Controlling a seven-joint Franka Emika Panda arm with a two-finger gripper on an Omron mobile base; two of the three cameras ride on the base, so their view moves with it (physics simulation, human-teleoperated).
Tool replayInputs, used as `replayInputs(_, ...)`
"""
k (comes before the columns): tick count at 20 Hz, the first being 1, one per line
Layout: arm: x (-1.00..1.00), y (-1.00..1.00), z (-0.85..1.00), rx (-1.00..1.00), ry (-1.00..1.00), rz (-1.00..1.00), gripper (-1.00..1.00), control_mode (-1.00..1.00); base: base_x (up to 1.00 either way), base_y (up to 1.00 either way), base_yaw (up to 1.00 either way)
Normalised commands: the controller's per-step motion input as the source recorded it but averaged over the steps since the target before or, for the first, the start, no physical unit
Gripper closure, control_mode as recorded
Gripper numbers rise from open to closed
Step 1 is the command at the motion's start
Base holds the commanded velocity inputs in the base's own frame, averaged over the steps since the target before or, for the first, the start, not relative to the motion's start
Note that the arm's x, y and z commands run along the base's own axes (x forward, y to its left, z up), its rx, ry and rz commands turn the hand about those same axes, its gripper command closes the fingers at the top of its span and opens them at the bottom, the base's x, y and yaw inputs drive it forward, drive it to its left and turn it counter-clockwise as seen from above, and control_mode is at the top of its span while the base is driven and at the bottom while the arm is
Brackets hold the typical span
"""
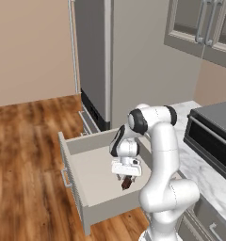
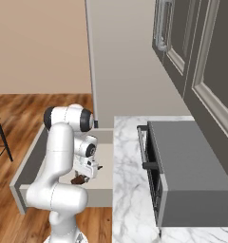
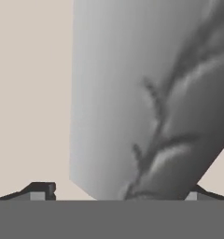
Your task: Pick up the knife from the drawer and place it on the cutting board. Then place the meat from the plate to the cutting board.
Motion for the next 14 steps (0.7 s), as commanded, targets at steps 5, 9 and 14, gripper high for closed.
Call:
replayInputs(5,-0.12,0.2,-0.56,0.0,0.04,0.0,1.0,-1.0,0.0,0.0,0.0)
replayInputs(9,0.0,0.42,-0.48,-0.01,0.0,0.0,1.0,-1.0,0.0,0.0,0.0)
replayInputs(14,-0.07,0.22,-0.39,-0.06,-0.01,0.0,1.0,-1.0,0.0,0.0,0.0)
